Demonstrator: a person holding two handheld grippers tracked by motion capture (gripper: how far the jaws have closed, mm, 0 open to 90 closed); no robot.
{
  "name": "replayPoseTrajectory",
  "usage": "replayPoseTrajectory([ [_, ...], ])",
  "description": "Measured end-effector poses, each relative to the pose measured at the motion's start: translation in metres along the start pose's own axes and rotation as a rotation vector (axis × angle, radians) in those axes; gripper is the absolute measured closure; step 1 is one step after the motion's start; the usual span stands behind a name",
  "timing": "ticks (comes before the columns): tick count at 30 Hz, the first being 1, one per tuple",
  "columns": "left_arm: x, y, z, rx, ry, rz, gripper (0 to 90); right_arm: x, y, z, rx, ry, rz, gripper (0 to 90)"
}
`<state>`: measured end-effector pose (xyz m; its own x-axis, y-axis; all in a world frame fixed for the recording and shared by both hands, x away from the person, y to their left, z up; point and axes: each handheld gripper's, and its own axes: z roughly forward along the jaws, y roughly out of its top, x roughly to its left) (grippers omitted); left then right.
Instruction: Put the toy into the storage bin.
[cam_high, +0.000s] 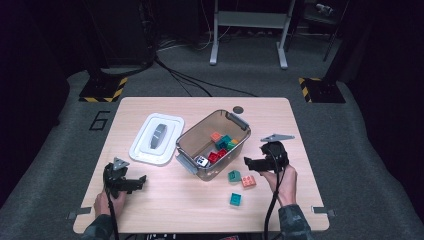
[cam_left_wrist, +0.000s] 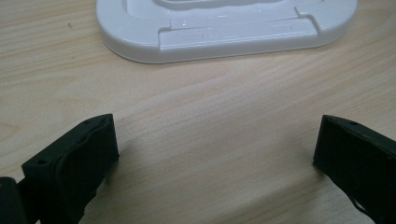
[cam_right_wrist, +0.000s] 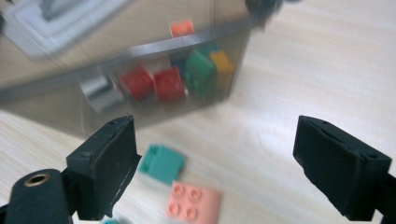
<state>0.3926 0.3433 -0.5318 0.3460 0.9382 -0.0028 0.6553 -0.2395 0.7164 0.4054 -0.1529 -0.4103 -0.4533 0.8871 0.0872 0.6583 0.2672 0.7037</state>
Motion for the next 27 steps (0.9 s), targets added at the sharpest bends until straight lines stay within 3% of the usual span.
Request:
replayPoseTrajectory([
  [3,0.000,0.000,0.000,-0.001,0.000,0.000,0.0,0.000,-0.016,0.007,0.017,-0.009,0.022,13.3],
  [13,0.000,0.000,0.000,0.000,0.001,-0.001,0.0,0.022,-0.052,0.025,0.067,0.063,0.012,12.7],
  [22,0.000,0.000,0.000,0.000,0.001,-0.001,0.0,0.053,-0.073,0.030,0.142,0.163,-0.095,5.2],
  [27,0.000,0.000,0.000,0.000,0.001,0.000,0.0,0.064,-0.084,0.036,0.162,0.151,-0.152,22.1],
])
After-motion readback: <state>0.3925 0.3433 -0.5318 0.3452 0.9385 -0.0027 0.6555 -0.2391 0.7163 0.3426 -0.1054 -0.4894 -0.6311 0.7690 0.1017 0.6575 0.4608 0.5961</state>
